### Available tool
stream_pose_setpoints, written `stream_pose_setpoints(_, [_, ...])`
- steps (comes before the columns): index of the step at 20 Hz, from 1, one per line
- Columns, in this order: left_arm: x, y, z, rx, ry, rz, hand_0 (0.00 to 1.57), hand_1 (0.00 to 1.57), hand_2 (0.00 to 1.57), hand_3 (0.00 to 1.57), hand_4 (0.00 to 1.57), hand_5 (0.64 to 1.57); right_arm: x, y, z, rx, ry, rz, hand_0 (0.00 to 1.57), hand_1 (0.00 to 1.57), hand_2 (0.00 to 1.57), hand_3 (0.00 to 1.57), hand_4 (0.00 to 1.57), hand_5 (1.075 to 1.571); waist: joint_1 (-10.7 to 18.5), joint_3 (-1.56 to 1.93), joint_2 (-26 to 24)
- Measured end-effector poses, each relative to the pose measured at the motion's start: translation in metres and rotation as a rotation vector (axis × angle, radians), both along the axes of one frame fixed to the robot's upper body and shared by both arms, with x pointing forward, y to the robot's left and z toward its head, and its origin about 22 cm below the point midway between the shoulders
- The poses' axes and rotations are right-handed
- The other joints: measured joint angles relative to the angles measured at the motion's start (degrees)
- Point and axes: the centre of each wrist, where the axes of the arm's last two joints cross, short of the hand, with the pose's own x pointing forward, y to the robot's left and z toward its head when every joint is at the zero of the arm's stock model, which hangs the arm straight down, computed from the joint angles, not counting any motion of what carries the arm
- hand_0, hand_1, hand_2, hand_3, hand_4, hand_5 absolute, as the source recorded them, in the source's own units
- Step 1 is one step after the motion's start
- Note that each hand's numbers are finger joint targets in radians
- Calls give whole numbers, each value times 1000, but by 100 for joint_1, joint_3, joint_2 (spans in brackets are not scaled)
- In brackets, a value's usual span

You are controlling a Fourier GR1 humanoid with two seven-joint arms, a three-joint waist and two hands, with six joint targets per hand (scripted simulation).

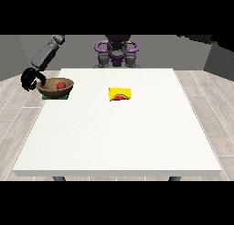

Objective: Pick the cup and pour the ball into the bowl, then pick the bowl and place it on the pad

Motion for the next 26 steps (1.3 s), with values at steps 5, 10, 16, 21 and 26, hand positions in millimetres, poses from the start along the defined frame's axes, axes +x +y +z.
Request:
stream_pose_setpoints(5, [-7, -5, 2, -10, -5, -2, 0, 0, 0, 0, 696, 1555, -6, -15, 6, -13, -2, 1, 1571, 1571, 1571, 93, 976, 1570, 7, -5, 33])
stream_pose_setpoints(10, [-8, -9, -3, -18, 39, -6, 0, 0, 0, 0, 683, 1557, -6, -6, -18, -37, 71, 22, 1571, 1571, 1571, 922, 1006, 1562, 6, -14, -233])
stream_pose_setpoints(16, [-9, -7, -8, -28, 99, -23, 0, 0, 0, 0, 670, 1554, -4, 9, -44, -18, 162, 36, 1571, 1571, 1571, 1374, 970, 1562, 57, -18, -574])
stream_pose_setpoints(21, [-7, -4, -18, -31, 150, 5, 0, 0, 0, 0, 651, 1538, -4, 3, -38, 60, 229, 29, 1337, 1337, 1571, 1060, 0, 1571, -80, -18, -887])
stream_pose_setpoints(26, [-10, 4, -15, -24, 126, 3, 0, 0, 0, 0, 694, 1546, -11, -16, -18, 62, 247, -44, 0, 0, 0, 0, 0, 1497, -14, -19, -777])
